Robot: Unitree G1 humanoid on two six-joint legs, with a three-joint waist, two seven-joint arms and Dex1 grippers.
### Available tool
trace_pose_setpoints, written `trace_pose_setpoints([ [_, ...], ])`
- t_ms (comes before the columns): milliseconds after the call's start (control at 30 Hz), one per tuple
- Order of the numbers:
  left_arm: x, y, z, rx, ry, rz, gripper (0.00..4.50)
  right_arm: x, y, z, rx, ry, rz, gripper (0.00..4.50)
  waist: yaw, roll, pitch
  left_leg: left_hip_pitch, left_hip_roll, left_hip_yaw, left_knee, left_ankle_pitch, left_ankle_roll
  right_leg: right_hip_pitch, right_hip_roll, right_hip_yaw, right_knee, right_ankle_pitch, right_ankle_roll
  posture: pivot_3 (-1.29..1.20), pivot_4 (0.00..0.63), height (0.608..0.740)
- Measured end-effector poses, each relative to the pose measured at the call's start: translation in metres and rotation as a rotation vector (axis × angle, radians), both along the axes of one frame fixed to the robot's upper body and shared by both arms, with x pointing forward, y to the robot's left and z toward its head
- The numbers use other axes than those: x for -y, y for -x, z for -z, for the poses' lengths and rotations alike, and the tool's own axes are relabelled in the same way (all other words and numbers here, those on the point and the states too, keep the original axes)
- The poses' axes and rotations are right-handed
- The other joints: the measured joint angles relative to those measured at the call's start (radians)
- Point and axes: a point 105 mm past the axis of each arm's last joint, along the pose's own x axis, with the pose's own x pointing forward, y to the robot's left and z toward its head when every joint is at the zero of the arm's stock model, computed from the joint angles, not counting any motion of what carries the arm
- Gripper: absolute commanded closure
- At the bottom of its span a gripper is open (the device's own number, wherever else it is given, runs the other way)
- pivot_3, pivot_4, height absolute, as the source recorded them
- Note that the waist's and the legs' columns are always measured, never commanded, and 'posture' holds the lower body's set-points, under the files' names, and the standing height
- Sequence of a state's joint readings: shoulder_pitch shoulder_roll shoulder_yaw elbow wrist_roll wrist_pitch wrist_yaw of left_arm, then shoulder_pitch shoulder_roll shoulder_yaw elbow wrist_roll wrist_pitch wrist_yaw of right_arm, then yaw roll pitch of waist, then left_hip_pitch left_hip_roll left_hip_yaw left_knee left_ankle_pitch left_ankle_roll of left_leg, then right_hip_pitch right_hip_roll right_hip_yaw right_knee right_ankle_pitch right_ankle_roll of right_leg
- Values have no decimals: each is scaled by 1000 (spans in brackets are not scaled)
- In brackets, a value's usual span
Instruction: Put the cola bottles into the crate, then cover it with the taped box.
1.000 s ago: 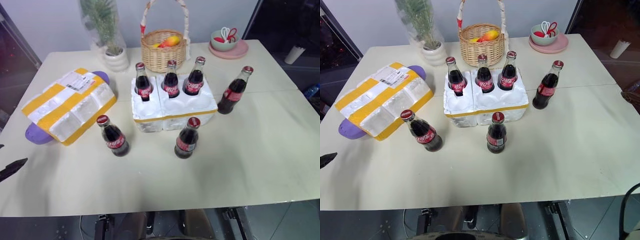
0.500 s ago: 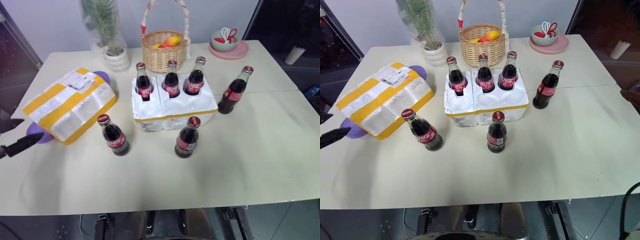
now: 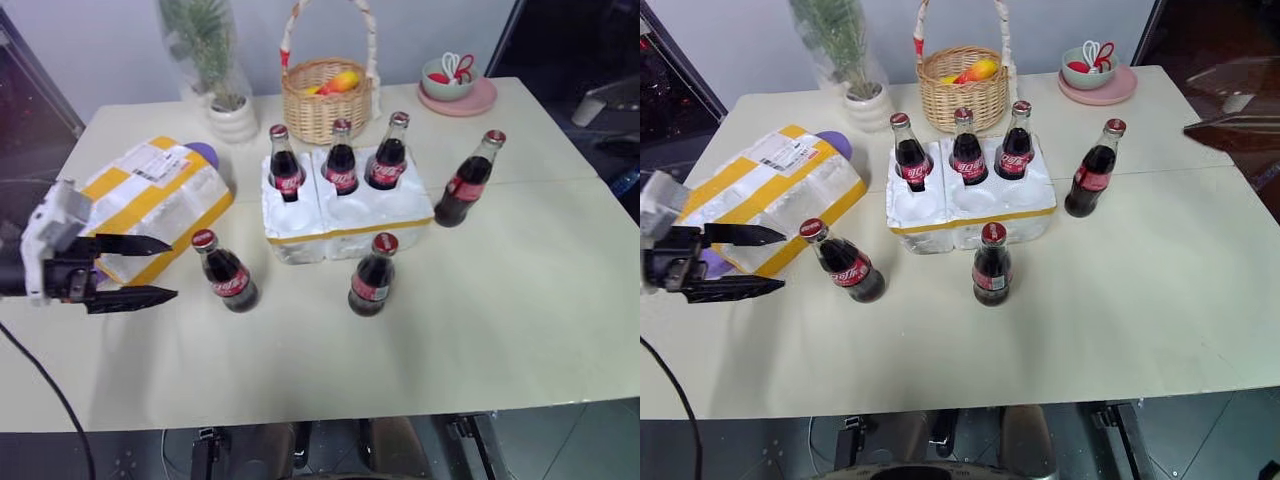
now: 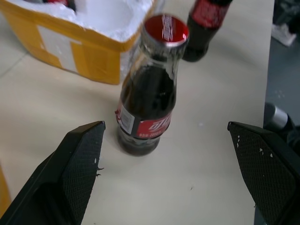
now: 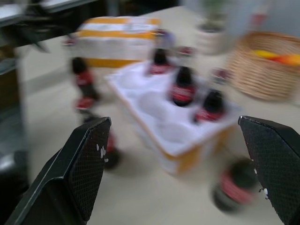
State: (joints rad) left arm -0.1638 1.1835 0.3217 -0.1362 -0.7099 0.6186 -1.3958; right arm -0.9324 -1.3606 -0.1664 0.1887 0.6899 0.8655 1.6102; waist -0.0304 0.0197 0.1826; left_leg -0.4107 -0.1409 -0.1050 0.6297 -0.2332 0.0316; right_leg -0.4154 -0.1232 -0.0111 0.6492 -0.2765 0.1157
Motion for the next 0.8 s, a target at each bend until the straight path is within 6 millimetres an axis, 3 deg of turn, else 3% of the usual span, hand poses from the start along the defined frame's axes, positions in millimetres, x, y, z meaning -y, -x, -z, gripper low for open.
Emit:
trace_pose_setpoints([
  [100, 10, -3, 14, -27, 6, 43, 113, -20, 13, 7, -38, 34, -92, 0, 16, 0, 0, -1, 0, 1, 0, 0, 1, -1, 0, 0, 0, 0, 0, 0, 150, 740],
  [267, 21, -9, 30, -34, 17, 75, 113, -35, 24, 5, -32, 26, -132, 0, 22, -1, 0, -4, 0, 1, 2, 0, 1, -4, 0, 0, 0, 0, 0, 0, 150, 740],
  [567, 31, -29, 42, 31, 55, 15, 113, -32, 22, 11, -52, -6, -84, 0, 20, -2, 0, -5, 0, 1, 3, 1, 3, -5, 0, 0, 1, 1, -1, 0, 150, 740],
  [800, 47, -34, 57, 12, 82, 19, 113, -31, 22, 16, -56, -11, -69, 0, 21, -2, 0, -5, 0, 1, 4, 2, 2, -5, 0, 1, 3, 1, -1, 0, 150, 740],
])
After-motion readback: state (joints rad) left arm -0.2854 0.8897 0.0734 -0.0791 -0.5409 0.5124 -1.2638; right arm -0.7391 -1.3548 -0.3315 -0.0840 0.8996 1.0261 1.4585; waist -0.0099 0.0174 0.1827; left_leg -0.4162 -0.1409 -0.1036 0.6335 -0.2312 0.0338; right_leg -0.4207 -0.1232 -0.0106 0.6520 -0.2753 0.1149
